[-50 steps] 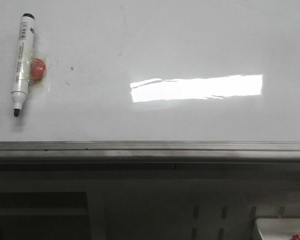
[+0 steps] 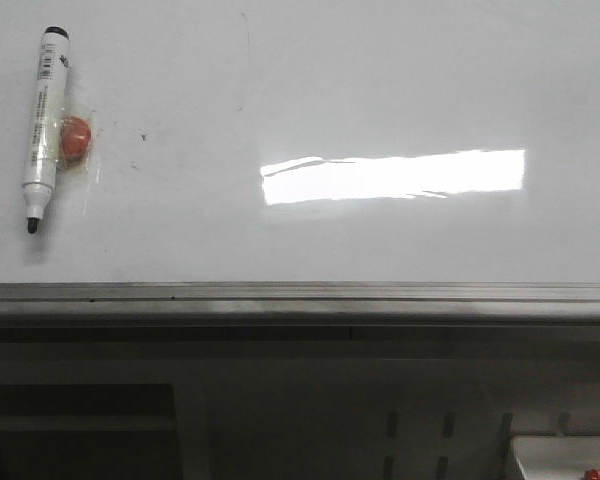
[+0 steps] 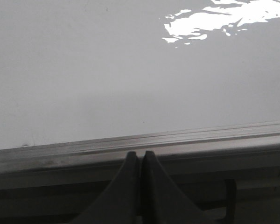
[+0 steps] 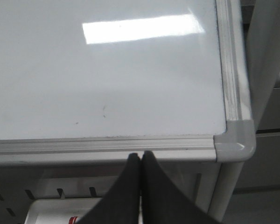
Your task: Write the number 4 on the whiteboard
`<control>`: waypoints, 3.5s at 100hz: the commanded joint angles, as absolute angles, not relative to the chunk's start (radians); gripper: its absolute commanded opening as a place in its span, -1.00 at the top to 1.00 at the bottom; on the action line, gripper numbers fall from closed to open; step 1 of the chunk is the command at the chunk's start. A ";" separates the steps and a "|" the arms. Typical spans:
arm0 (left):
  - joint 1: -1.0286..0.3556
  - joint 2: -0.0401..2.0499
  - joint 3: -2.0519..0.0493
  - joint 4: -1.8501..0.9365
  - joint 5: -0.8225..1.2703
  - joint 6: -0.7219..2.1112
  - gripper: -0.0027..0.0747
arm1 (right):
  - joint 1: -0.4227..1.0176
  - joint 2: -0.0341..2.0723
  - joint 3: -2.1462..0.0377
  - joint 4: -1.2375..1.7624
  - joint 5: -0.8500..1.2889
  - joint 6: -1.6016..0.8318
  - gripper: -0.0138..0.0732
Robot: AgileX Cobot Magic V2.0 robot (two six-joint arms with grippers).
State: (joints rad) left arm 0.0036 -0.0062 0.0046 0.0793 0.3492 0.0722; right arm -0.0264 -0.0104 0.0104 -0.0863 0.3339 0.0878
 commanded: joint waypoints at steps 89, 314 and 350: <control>0.003 -0.032 0.039 0.079 0.307 0.071 0.98 | -0.033 -0.024 0.034 -0.090 0.318 0.085 0.83; -0.011 0.297 -0.269 -0.113 0.058 0.055 0.60 | -0.033 0.403 -0.310 0.107 0.272 0.085 0.83; -0.062 0.473 -0.265 0.043 -0.235 0.058 0.27 | -0.033 0.403 -0.310 0.096 0.269 0.085 0.83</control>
